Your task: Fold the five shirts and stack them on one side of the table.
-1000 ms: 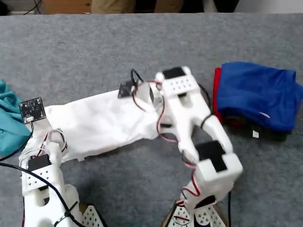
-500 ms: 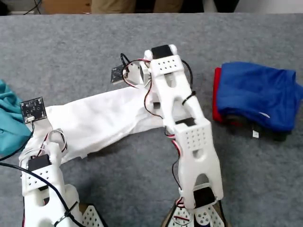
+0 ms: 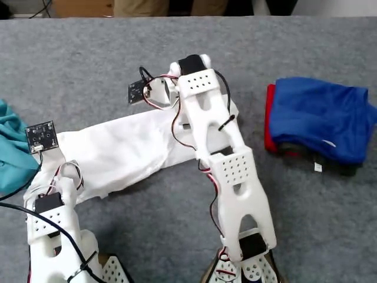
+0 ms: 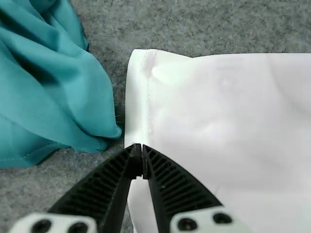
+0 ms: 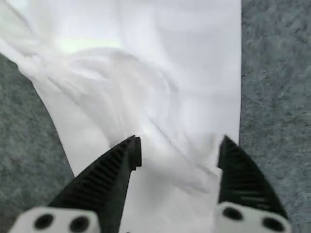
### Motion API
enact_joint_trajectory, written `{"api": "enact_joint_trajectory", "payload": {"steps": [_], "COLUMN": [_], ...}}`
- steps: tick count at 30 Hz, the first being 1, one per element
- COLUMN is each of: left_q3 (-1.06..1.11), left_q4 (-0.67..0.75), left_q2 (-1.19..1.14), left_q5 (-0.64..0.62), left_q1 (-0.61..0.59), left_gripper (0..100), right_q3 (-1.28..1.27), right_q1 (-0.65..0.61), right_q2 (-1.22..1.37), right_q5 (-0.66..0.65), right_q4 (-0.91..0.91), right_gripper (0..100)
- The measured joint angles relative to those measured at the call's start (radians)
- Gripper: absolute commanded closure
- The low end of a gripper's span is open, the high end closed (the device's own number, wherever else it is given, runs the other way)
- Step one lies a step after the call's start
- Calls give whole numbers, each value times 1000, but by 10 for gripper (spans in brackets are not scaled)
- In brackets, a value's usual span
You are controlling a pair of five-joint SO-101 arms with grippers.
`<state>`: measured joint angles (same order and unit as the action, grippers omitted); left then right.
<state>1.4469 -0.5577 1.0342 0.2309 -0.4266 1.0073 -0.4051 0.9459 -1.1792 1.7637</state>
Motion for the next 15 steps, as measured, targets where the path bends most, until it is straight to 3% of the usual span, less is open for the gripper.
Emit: {"api": "enact_joint_trajectory", "payload": {"steps": [4, 7, 15], "left_q3": [0, 0, 0], "left_q4": [0, 0, 0], "left_q2": [0, 0, 0], "left_q5": [0, 0, 0], "left_q1": [0, 0, 0], "left_gripper": [979, 979, 979], "right_q3": [-29, -71, -471], "right_q1": [15, 52, 83], "right_q2": [-86, -186, -520], "right_q5": [11, 71, 167], "right_q4": [0, 0, -2], "right_gripper": [801, 977, 995]}}
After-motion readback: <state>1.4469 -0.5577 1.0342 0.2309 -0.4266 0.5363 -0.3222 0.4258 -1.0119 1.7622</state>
